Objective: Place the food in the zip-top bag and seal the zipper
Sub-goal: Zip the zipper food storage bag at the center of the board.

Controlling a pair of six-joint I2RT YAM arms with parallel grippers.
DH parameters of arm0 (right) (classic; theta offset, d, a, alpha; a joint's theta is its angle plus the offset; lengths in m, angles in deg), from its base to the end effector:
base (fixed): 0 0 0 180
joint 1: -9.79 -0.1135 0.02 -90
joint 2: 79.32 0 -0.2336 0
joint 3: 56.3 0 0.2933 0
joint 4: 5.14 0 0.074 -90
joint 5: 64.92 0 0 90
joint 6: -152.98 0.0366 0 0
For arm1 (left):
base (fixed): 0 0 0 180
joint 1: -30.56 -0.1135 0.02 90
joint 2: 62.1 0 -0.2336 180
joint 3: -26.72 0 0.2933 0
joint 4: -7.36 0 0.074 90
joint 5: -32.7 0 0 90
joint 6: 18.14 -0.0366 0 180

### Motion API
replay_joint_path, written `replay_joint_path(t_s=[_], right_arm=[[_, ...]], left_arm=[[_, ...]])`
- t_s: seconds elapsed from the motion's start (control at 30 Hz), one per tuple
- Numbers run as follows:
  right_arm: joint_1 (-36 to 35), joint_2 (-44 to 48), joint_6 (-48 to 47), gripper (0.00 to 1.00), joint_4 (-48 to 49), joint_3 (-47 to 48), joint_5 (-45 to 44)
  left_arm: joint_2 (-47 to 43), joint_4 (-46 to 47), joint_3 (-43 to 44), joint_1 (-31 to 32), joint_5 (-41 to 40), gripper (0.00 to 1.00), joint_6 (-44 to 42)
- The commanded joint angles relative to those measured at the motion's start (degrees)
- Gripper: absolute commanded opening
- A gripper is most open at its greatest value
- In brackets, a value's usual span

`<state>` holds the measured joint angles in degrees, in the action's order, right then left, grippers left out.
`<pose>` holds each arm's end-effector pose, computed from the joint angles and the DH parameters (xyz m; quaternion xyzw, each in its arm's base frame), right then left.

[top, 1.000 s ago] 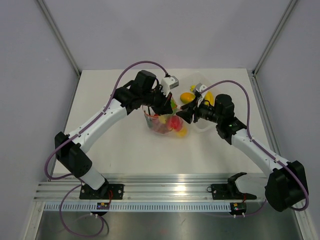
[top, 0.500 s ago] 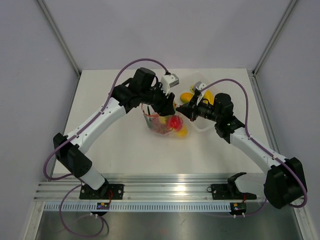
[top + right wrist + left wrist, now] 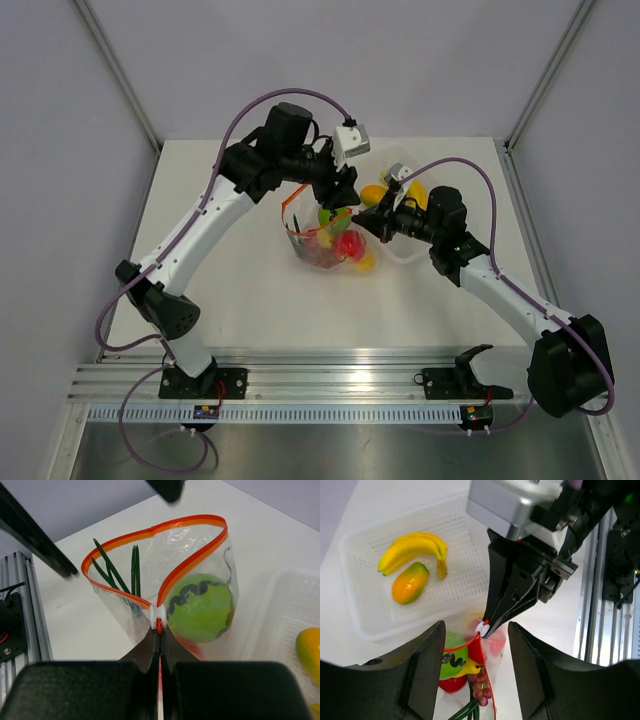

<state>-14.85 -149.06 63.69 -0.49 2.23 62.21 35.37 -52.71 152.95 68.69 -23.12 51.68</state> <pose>0.2901 0.1574 0.2638 -0.3540 0.6483 0.3703 0.5633 0.2993 -0.2610 0.4320 0.5317 0.6575 -0.3261 0.4227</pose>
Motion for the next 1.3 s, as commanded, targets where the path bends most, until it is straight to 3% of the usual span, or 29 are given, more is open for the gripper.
replay_joint_path(t_s=[0.0,0.27,0.43,0.6,0.63,0.77,1.03,1.27], right_arm=[[-0.23,1.27,-0.36,0.0,3.33,1.88,0.93],[-0.32,1.09,-0.36,0.0,2.36,2.32,2.34],[-0.23,0.92,-1.92,0.0,2.36,2.24,1.81],[-0.23,1.18,-2.12,0.0,2.54,2.24,0.32],[-0.23,1.18,-2.03,0.0,2.71,2.15,0.06],[-0.32,1.88,-1.06,0.0,5.25,0.75,-4.15],[-0.14,3.91,5.09,0.0,10.8,-2.34,-15.75],[-0.14,1.97,8.08,0.0,12.55,-2.86,-19.01]], left_arm=[[4.3,-4.8,1.41,-0.07,6.95,0.55,-6.44],[6.59,-6.57,0.27,-0.07,9.07,0.52,-8.99],[6.59,-7.54,-0.35,-0.07,8.89,0.33,-9.61],[5.63,-6.66,-2.28,-0.07,8.72,0.24,-9.35],[5.71,-6.66,-2.37,-0.07,8.72,0.16,-9.17],[5.8,-6.84,-2.98,-0.16,7.58,0.01,-8.29],[2.81,-5.26,-7.64,-1.3,4.42,0.0,-7.15],[-1.49,-3.67,-13.79,-4.02,3.53,0.0,-5.48]])
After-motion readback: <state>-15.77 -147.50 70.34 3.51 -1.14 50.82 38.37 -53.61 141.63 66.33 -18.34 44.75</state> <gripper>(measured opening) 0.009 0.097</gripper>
